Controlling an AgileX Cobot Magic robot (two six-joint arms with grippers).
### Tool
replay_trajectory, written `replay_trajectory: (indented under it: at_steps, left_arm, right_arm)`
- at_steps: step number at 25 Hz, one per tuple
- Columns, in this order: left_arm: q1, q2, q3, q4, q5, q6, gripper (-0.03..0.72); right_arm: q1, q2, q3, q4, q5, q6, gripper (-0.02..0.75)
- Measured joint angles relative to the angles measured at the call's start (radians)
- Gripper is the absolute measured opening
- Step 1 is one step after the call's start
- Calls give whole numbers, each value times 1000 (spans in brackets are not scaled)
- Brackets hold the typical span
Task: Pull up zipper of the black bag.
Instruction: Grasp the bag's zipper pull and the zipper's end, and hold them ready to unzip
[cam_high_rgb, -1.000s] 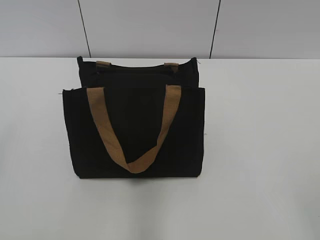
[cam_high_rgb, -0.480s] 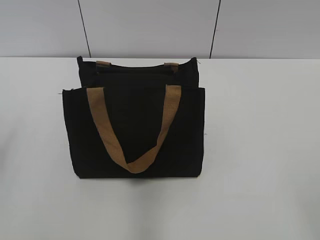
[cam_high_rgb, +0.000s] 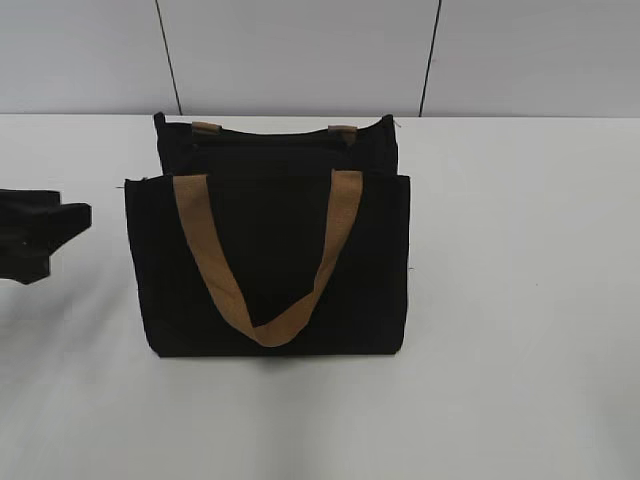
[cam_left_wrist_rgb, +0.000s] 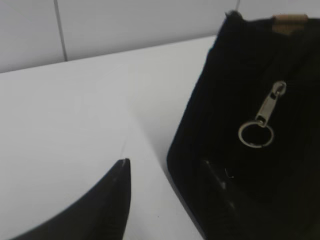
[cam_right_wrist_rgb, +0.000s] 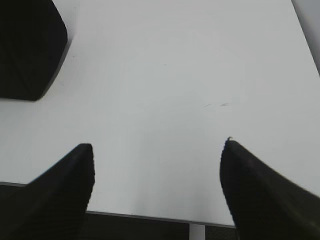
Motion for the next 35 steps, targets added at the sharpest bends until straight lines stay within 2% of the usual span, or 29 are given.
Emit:
replay_trajectory:
  at_steps: [5,10,12,15,19,29,33,35]
  left_arm:
    - [38,209,-157,308,-73,-66,333]
    - [101,375,-314,616,-182,-255,332]
    - [103,420,-360,697,-219,-274,332]
    - [89,479,-405,762,-254,-273,332]
    - [45,544,-432,764,-256,-219,332]
    - [-17,632,-443,594,-286,-24,332]
    - [-40,647,-443,518,-293,18,332]
    - [-50,661,-443,487,-310,31,307]
  right_arm:
    - [0,0,0,2,0,1,595]
    - [0,0,0,3,0,1,595]
    - [0,0,0,4,0,1,595]
    - [0,0,0,4,0,2,595]
    - [0,0,0,5,0,2,595]
    - [0,0,0,5,0,3,595]
    - [0,0,0,5,0,3,595]
    - [0,0,0,5,0,3,595]
